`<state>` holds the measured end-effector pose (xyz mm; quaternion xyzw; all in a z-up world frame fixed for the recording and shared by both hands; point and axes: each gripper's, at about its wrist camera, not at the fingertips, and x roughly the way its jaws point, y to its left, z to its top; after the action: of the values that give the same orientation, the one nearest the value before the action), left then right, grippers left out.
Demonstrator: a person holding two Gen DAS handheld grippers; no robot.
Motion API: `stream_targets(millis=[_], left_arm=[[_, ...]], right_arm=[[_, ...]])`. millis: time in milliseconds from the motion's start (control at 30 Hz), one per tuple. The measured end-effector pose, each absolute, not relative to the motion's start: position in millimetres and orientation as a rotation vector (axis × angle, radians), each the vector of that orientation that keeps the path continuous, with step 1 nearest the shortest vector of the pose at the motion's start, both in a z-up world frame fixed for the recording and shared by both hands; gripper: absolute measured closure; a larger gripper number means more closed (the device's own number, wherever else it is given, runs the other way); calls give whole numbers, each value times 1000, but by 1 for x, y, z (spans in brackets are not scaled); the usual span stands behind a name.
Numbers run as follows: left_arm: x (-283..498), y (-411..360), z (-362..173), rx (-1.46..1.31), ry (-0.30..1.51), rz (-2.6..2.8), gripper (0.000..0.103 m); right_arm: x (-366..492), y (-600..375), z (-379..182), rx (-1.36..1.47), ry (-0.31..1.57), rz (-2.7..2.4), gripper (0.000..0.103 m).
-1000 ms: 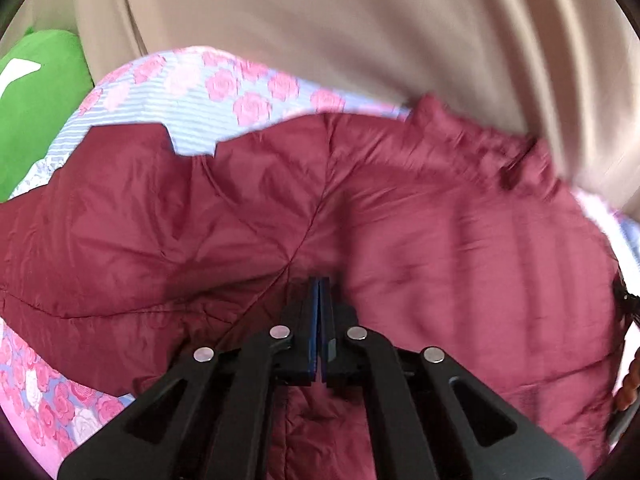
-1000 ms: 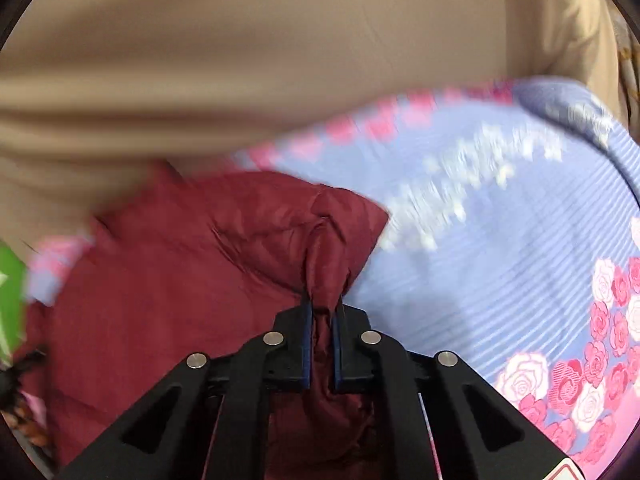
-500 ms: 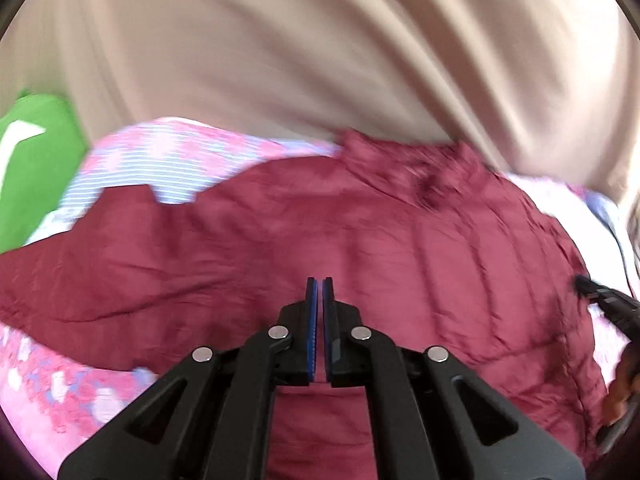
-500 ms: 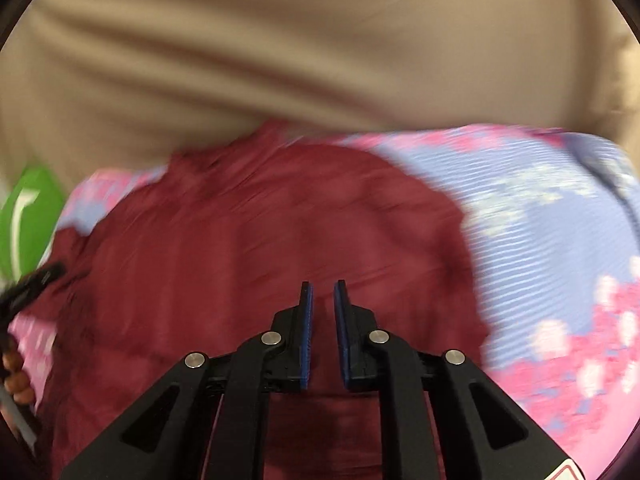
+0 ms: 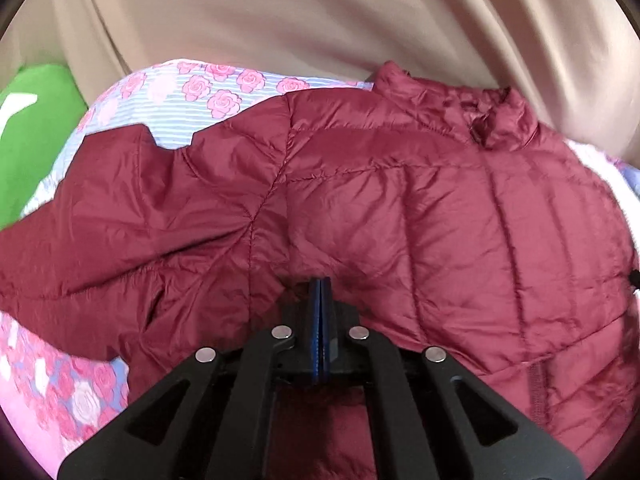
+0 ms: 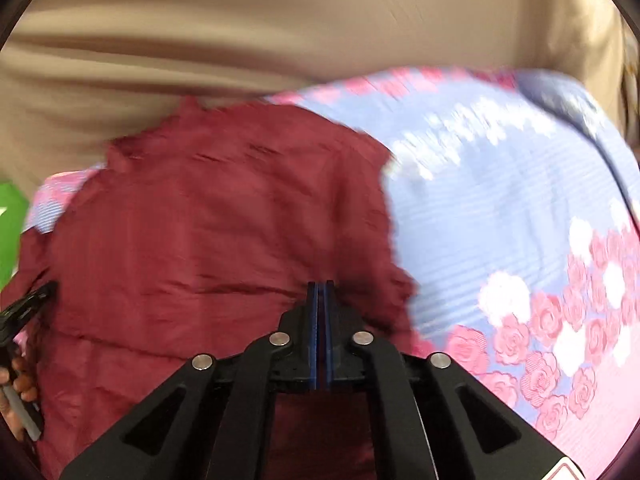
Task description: Fold large clothes
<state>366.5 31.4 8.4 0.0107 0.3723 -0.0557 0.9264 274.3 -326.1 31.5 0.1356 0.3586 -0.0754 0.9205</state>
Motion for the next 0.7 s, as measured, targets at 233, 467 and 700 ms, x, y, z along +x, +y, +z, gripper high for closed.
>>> stream_targets(millis=[233, 467, 700], left_arm=[[361, 49, 2, 26, 784, -62, 102], [356, 62, 2, -22, 814, -67, 102], [313, 193, 33, -239, 731, 98, 39]], right_arm=[[282, -323, 24, 230, 785, -221, 103], [286, -313, 19, 114, 837, -314, 103], [215, -271, 49, 86, 794, -169, 91]])
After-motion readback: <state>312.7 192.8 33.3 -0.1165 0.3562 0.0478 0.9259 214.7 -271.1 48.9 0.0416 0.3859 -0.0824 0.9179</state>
